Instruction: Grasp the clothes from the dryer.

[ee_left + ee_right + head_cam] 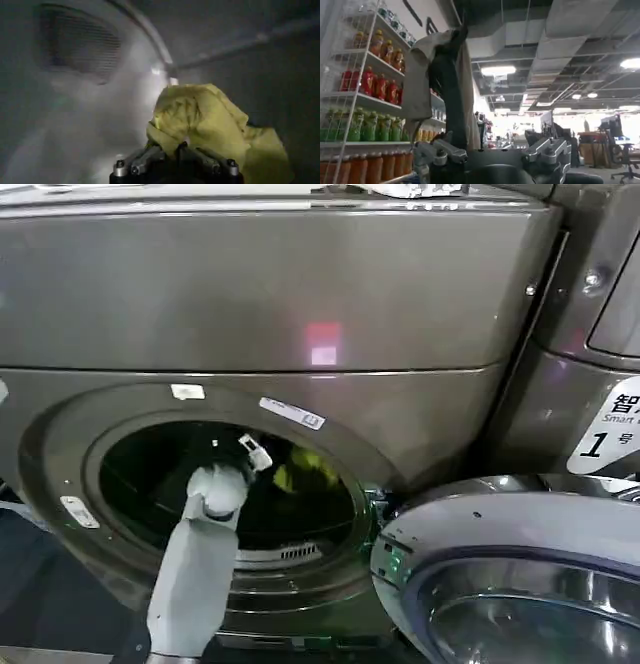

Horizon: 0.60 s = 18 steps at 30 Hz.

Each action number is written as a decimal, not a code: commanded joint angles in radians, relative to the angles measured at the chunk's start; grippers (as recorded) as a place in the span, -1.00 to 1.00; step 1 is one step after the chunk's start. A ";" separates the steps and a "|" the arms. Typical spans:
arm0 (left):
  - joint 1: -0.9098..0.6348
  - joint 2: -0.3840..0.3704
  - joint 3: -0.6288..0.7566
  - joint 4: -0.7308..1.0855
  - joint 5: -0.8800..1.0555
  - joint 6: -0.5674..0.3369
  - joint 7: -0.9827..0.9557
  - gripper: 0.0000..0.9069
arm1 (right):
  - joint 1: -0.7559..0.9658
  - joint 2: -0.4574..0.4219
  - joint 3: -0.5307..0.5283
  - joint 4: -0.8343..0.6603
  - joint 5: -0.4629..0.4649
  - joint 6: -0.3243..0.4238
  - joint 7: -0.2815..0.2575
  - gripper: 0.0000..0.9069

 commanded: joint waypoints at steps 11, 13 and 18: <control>0.056 -0.039 -0.024 -0.092 -0.195 0.063 -0.284 -1.00 | -0.004 0.005 0.003 0.002 0.009 0.033 -0.010 1.00; 0.056 -0.037 -0.027 -0.096 -0.201 0.066 -0.282 -1.00 | -0.003 0.004 0.001 0.004 0.009 0.033 -0.008 1.00; 0.061 -0.021 -0.030 -0.106 -0.216 0.069 -0.280 -1.00 | -0.003 0.003 0.001 0.005 0.010 0.032 -0.008 1.00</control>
